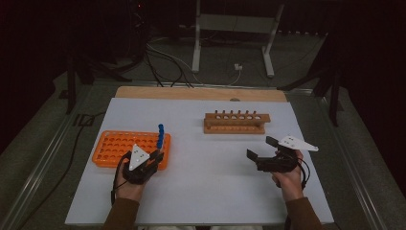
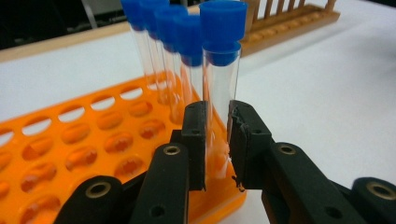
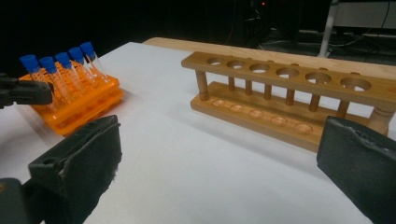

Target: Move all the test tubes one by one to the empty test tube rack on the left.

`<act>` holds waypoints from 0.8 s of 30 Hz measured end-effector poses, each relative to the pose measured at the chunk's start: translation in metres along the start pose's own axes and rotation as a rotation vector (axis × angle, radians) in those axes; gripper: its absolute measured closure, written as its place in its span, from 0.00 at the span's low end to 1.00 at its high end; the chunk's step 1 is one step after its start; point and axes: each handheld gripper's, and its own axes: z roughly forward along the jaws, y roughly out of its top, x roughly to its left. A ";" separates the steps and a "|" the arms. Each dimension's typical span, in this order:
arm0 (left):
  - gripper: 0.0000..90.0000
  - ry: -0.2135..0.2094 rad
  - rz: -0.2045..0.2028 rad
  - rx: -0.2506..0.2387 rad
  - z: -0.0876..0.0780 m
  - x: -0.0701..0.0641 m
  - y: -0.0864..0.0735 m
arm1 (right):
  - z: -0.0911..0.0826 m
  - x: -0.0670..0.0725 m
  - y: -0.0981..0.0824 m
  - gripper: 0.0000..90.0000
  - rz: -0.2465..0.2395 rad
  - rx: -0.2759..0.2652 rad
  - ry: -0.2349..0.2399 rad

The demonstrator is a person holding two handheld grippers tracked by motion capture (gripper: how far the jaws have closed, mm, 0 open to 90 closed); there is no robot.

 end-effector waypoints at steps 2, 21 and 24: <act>0.87 0.000 0.003 0.015 0.001 -0.001 0.000 | -0.001 -0.001 -0.002 0.00 0.000 0.004 -0.004; 0.67 0.009 -0.040 0.040 -0.002 -0.004 -0.004 | -0.013 -0.007 -0.021 0.03 -0.017 0.027 -0.063; 0.60 -0.012 -0.060 0.014 -0.008 -0.003 -0.001 | -0.014 -0.006 -0.022 0.03 -0.021 0.018 -0.068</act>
